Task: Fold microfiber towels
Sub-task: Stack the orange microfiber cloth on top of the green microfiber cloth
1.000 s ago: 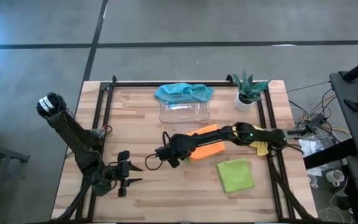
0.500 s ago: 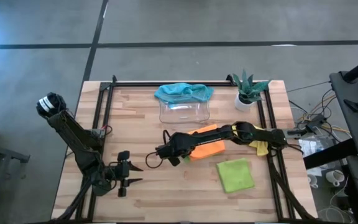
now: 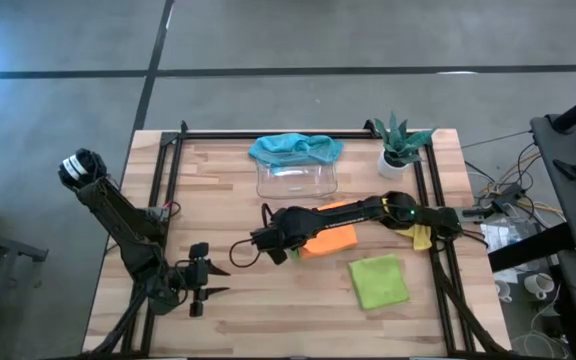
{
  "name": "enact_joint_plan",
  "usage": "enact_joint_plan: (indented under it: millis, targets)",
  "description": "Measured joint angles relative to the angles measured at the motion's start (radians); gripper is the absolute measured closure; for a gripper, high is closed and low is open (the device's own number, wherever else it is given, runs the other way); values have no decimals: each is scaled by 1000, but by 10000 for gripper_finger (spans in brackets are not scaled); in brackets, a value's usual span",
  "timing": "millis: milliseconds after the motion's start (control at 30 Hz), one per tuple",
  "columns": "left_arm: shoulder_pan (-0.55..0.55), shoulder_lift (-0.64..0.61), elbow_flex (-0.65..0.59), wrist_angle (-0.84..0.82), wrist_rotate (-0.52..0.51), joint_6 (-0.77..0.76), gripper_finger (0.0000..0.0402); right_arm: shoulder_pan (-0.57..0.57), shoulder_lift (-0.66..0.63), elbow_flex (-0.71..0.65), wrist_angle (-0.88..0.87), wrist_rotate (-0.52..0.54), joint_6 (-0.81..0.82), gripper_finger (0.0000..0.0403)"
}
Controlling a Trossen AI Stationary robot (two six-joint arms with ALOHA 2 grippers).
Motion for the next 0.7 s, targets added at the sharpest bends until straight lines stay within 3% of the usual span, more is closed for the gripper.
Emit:
enact_joint_plan:
  millis: [433, 700]
  targets:
    - [0, 0, 0, 0, -34, 1, 251, -17, 0, -48, 124, 52, -7, 388]
    - [0, 0, 0, 0, -68, -2, 251, -18, 0, -48, 139, 47, -24, 342]
